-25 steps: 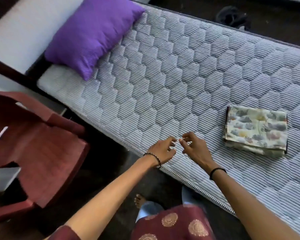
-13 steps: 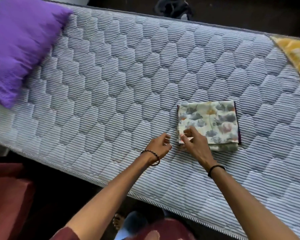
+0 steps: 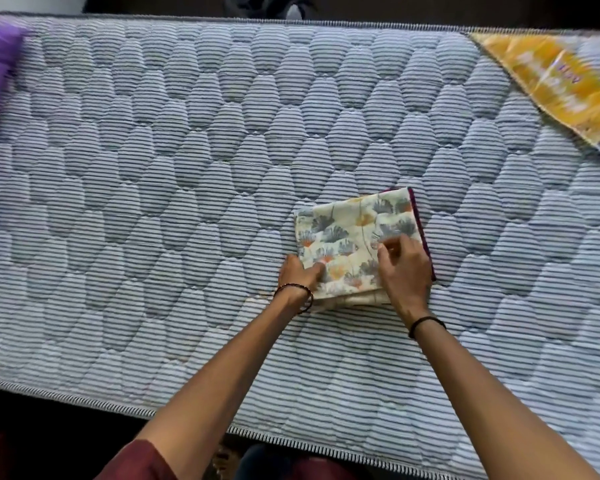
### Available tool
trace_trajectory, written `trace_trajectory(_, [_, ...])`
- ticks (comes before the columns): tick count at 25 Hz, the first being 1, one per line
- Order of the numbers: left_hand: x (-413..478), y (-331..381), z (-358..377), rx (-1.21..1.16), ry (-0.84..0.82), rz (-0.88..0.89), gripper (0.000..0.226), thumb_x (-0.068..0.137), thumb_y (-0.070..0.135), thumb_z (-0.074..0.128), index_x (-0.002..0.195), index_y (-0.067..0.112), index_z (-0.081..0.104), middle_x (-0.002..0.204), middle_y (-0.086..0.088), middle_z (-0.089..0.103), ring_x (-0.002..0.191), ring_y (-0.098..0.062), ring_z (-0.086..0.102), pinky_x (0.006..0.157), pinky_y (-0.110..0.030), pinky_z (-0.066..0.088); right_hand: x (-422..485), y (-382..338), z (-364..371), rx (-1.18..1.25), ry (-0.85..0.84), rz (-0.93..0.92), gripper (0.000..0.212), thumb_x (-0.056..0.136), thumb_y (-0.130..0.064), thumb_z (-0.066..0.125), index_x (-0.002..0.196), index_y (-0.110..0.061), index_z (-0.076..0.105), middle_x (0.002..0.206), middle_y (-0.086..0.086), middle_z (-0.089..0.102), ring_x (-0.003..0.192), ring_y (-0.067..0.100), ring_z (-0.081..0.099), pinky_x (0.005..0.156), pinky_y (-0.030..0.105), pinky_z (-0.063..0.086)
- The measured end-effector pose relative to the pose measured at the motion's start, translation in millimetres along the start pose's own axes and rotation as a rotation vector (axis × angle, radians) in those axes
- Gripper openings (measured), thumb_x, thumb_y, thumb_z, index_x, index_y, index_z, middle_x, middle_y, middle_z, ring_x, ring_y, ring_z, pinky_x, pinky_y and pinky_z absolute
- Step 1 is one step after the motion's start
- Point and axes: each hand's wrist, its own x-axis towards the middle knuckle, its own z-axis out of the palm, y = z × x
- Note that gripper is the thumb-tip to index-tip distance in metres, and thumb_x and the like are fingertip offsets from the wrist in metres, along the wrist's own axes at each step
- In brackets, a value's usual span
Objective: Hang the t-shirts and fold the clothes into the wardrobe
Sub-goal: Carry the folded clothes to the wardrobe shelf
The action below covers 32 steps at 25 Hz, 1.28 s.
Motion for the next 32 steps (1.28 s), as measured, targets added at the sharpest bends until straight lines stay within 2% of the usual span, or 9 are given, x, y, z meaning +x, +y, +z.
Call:
trace_trajectory(7, [13.5,11.9,4.8,-0.116,0.006,-0.073,0.101,0.063,0.067,0.076,0.136,0.009,0.037,0.134,-0.012,0.056,0.12,-0.034,0.057,0.099,-0.046,0.049,22.5,17.8,7.3,-0.169,0.057,0.146,0.062,0.097,-0.037,0.062,0.146,-0.006,0.04,0.154,0.017,0.041,0.142,0.032,0.036,0.116,0.048,0.027])
trace_trajectory(11, [35.1,-2.5,6.0,-0.223,-0.075,-0.096,0.112,0.041,0.071,0.081,0.128,0.008,0.049,0.122,-0.007,0.066,0.106,-0.028,0.065,0.092,-0.047,0.055,26.4,26.2,14.8,-0.188,-0.049,0.206,0.076,0.105,-0.053,0.041,0.159,-0.003,0.021,0.165,0.018,0.027,0.152,0.032,0.022,0.122,0.049,0.013])
trace_trajectory(15, [19.4,16.0,-8.3,-0.396,-0.193,-0.164,0.073,0.063,0.044,0.09,0.11,0.002,0.051,0.099,-0.002,0.068,0.084,-0.017,0.064,0.081,-0.03,0.053,39.6,23.2,14.1,-0.149,-0.006,0.234,0.077,0.101,-0.061,0.043,0.146,0.002,0.041,0.141,0.026,0.05,0.129,0.038,0.047,0.103,0.045,0.036])
trace_trajectory(18, [16.5,15.3,-7.4,-0.54,-0.243,-0.168,0.063,0.08,0.017,0.08,0.128,0.001,0.043,0.102,0.0,0.065,0.075,-0.007,0.056,0.087,-0.025,0.042,46.9,19.5,6.4,0.032,-0.009,0.338,0.076,0.095,-0.067,0.053,0.134,-0.001,0.05,0.124,0.019,0.06,0.111,0.033,0.058,0.081,0.033,0.04])
trace_trajectory(20, [18.7,6.8,-11.0,-0.598,-0.287,-0.161,0.084,0.079,0.018,0.08,0.144,-0.003,0.032,0.09,0.004,0.073,0.082,-0.005,0.059,0.105,-0.037,0.032,46.1,17.0,5.7,0.123,-0.067,0.357,0.077,0.09,-0.071,0.058,0.129,-0.005,0.054,0.114,0.016,0.066,0.1,0.033,0.064,0.068,0.034,0.044])
trace_trajectory(22, [25.8,-5.3,-20.8,-0.597,-0.27,-0.158,0.065,0.077,0.024,0.08,0.131,-0.001,0.054,0.08,0.01,0.074,0.098,-0.01,0.059,0.109,-0.044,0.024,42.3,8.8,9.5,0.154,-0.158,0.31,0.075,0.086,-0.076,0.059,0.113,-0.006,0.064,0.101,0.017,0.072,0.091,0.036,0.068,0.066,0.039,0.052])
trace_trajectory(25, [26.8,-22.3,-42.7,-0.553,-0.215,-0.161,0.034,0.079,0.029,0.074,0.108,0.01,0.071,0.087,0.009,0.072,0.093,-0.009,0.053,0.097,-0.041,0.026,33.2,-5.5,21.7,0.174,-0.284,0.278,0.08,0.076,-0.086,0.06,0.094,-0.009,0.072,0.087,0.014,0.076,0.08,0.034,0.072,0.069,0.048,0.058])
trace_trajectory(29, [23.6,-45.9,-73.3,-0.52,-0.21,-0.109,0.013,0.086,0.025,0.066,0.089,0.015,0.073,0.087,0.008,0.069,0.088,-0.008,0.055,0.092,-0.034,0.031,16.5,-29.1,42.2,0.307,-0.411,0.295,0.072,0.076,-0.082,0.065,0.089,-0.012,0.073,0.078,0.006,0.075,0.063,0.022,0.065,0.06,0.033,0.047])
trace_trajectory(32, [14.6,-69.2,-95.9,-0.556,-0.162,-0.096,0.016,0.087,0.022,0.066,0.096,0.01,0.071,0.087,0.013,0.063,0.084,-0.005,0.052,0.085,-0.029,0.03,2.4,-43.8,52.4,0.437,-0.54,0.292,0.038,0.089,-0.059,0.069,0.079,-0.023,0.065,0.061,-0.017,0.066,0.053,-0.003,0.058,0.054,0.014,0.042])
